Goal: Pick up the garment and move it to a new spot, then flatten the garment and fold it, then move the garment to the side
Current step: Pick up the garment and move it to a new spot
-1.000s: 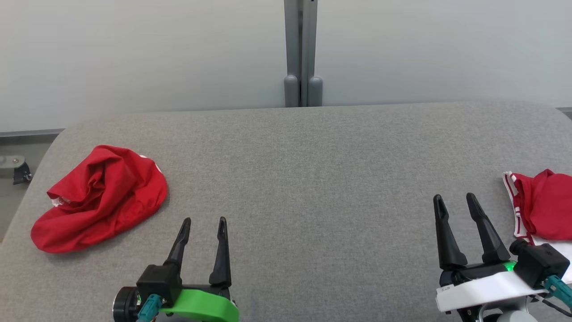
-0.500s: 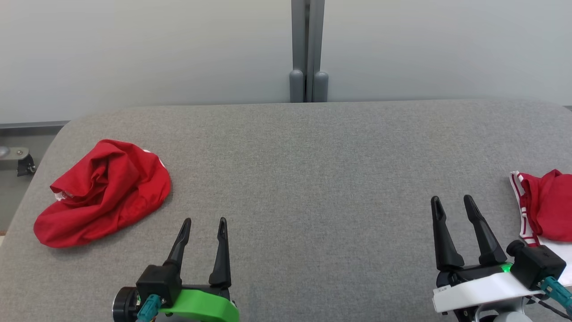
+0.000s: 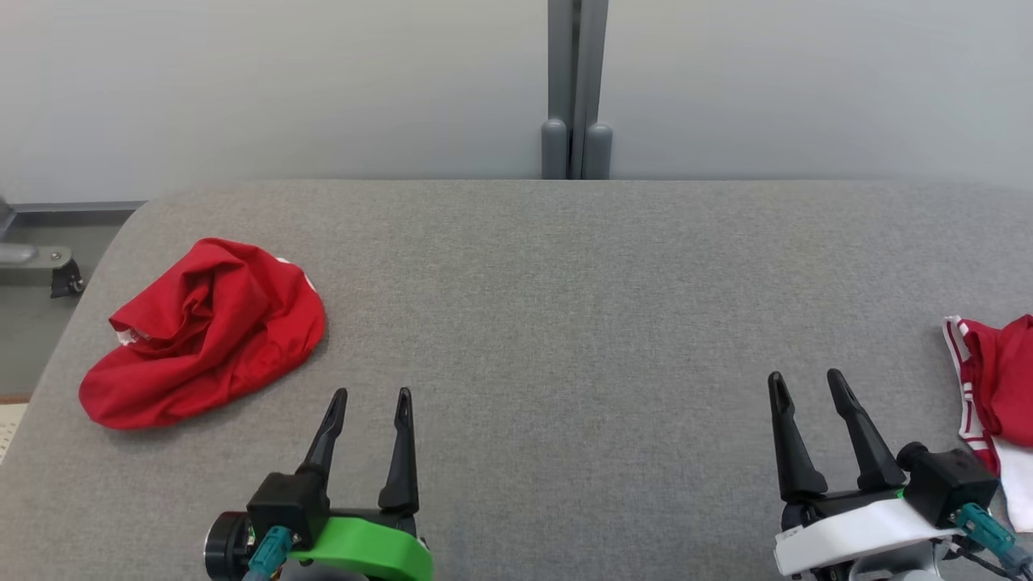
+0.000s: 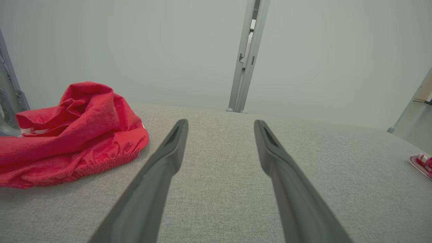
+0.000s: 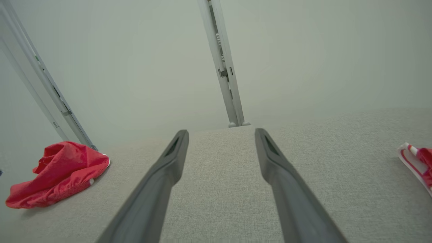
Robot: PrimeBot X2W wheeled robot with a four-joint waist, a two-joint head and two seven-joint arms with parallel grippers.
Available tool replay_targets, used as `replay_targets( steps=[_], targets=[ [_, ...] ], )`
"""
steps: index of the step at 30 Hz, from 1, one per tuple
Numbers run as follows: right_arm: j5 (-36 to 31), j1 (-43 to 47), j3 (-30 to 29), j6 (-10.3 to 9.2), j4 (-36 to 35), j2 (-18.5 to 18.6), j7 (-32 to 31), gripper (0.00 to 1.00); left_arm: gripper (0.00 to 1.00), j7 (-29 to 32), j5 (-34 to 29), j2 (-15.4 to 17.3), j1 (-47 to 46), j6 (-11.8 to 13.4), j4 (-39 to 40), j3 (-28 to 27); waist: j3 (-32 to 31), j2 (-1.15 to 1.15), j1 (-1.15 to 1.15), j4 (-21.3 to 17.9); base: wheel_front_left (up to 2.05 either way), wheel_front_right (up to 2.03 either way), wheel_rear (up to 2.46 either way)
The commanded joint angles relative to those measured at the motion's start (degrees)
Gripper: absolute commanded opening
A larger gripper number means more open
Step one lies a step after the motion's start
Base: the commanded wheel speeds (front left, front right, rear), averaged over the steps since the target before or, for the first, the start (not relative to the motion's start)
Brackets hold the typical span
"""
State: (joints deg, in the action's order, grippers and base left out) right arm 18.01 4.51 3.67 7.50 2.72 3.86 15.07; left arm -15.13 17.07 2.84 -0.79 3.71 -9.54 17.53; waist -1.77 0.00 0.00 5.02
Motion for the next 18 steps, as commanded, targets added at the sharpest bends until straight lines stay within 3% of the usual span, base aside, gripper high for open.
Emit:
replay_targets(
  steps=[1,18],
  targets=[
    [-1.5,-0.3,-0.1,-0.03,0.5,0.1,0.2,1.0,1.0,0.0,-0.1,0.1,-1.1,0.2,-0.2,-0.3,0.4,0.0,0.0,1.4,0.0,0.0,0.0],
    [-3.4,-3.1,3.1,-0.03,1.5,-0.7,0.2,1.0,1.0,0.0,-0.5,0.1,-2.9,0.4,0.4,-3.9,2.5,0.0,0.0,15.5,0.0,0.0,0.0]
  ],
)
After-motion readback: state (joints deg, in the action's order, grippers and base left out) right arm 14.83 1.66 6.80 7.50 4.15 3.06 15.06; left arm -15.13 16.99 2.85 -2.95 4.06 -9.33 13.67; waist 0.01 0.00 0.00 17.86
